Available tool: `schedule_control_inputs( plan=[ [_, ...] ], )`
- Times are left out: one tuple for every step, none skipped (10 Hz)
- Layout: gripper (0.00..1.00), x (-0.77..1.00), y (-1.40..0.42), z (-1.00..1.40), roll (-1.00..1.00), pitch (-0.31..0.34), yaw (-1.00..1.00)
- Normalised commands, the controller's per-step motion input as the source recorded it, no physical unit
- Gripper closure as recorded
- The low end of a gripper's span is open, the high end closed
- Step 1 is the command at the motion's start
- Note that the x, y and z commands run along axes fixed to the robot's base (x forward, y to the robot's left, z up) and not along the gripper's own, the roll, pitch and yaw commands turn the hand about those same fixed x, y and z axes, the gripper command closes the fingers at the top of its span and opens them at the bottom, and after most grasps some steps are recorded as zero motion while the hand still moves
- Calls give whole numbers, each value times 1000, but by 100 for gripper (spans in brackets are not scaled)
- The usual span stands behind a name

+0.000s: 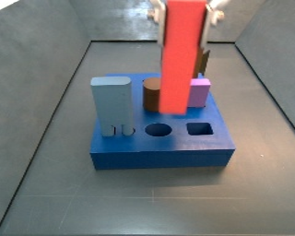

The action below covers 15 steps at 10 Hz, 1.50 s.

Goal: Pick up the rectangle object. Move up. Move to above the board. Insert the rectangle object.
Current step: Insert the rectangle object.

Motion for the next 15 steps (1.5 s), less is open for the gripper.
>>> schedule_control_inputs(
  plan=[
    [100, 994, -209, -369, 17, -147, 0],
    [100, 920, -51, -109, 27, -214, 0],
    [100, 834, -26, 0, 69, -289, 6],
    [100, 769, 0, -9, 36, -323, 43],
    [100, 714, 0, -14, 26, -341, 83],
    [100, 694, 0, -6, 20, -321, 129],
    [100, 617, 0, -57, 124, -140, 306],
    [100, 506, 0, -134, 370, 26, 466],
    [100, 360, 0, -37, 500, 177, 471],
    [100, 334, -57, -91, 453, 219, 386],
    [100, 460, -237, -271, 249, 220, 346],
    [100, 274, -300, -403, 151, 124, 143],
    [100, 166, -269, -449, 96, 76, 80],
    [100, 114, -171, -317, 26, 36, 94],
    [100, 109, -20, 0, 129, 139, 26]
  ],
)
